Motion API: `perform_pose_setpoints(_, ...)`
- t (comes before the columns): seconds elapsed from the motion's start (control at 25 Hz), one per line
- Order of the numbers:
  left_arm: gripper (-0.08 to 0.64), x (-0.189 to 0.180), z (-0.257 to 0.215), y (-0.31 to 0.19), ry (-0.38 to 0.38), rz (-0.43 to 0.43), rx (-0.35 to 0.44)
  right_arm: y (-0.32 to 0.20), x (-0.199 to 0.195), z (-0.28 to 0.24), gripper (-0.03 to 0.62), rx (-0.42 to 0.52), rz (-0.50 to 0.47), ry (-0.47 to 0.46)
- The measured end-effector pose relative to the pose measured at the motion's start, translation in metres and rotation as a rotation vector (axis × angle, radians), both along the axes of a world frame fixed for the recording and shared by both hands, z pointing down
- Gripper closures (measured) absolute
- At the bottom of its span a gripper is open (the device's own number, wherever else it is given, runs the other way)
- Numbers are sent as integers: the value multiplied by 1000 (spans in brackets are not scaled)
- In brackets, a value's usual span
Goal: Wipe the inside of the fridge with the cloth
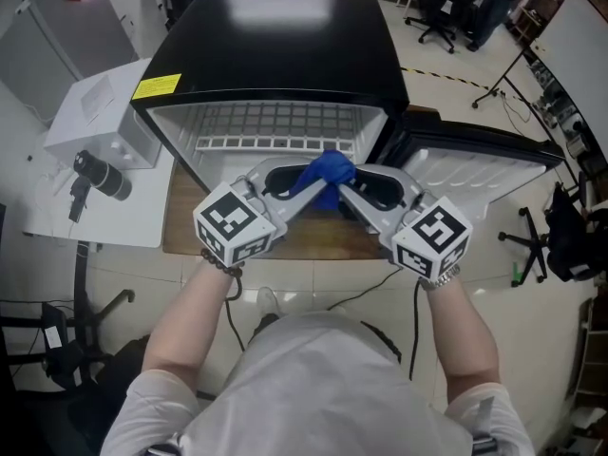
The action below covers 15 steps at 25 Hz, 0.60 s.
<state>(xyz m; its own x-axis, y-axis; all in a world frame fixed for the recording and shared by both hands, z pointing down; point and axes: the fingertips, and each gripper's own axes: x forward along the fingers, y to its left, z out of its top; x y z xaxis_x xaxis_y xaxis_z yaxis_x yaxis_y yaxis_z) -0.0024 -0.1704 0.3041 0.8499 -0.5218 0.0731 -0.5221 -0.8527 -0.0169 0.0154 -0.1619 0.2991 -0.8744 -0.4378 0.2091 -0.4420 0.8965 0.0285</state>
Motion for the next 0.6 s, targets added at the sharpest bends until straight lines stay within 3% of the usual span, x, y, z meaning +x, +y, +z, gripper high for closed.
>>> perform_pose_setpoints(0.32, 494, 1, -3, -31, 58, -144, 13, -10, 21, 6, 499, -3, 123, 9)
perform_pose_setpoints(0.48, 494, 9, -8, -45, 96, -190, 29, -13, 31, 3, 577, 15, 175, -12)
perform_pose_setpoints(0.6, 494, 17, -10, -56, 119, -216, 39, -13, 33, 2, 591, 26, 192, -21)
